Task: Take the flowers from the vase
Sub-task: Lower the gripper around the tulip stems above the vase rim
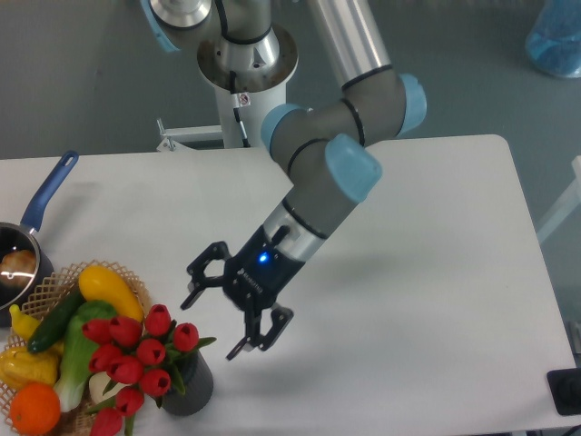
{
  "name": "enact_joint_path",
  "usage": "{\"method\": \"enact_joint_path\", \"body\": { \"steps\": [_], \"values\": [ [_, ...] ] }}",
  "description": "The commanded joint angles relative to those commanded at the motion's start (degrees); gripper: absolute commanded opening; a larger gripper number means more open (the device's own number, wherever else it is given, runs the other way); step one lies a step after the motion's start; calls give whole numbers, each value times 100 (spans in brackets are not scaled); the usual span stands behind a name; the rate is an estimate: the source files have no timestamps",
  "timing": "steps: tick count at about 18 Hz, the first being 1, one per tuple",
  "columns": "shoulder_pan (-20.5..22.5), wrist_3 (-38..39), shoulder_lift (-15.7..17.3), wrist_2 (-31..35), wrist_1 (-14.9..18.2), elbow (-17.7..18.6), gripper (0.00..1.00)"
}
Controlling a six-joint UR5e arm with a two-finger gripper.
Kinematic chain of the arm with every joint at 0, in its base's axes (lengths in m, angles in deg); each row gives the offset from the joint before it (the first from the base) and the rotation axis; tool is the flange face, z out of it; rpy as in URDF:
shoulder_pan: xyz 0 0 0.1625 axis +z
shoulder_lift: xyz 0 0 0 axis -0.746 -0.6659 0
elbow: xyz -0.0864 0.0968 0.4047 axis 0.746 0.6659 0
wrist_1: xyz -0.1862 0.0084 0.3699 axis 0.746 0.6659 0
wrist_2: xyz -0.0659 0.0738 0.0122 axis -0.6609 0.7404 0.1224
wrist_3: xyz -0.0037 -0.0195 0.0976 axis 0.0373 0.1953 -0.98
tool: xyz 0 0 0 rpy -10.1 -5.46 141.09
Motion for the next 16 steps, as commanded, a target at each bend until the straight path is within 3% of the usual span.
{"method": "enact_joint_path", "body": {
  "steps": [6,10,11,12,15,16],
  "values": [
    [-246,0,-281,-105,-17,-369,100],
    [-352,0,-316,-193,-53,-378,100],
    [-352,9,-316,-193,-53,-378,96],
    [-352,35,-316,-193,-53,-378,88],
    [-343,149,-299,-193,-61,-352,34],
    [-334,149,-282,-193,-53,-352,22]
  ]
}}
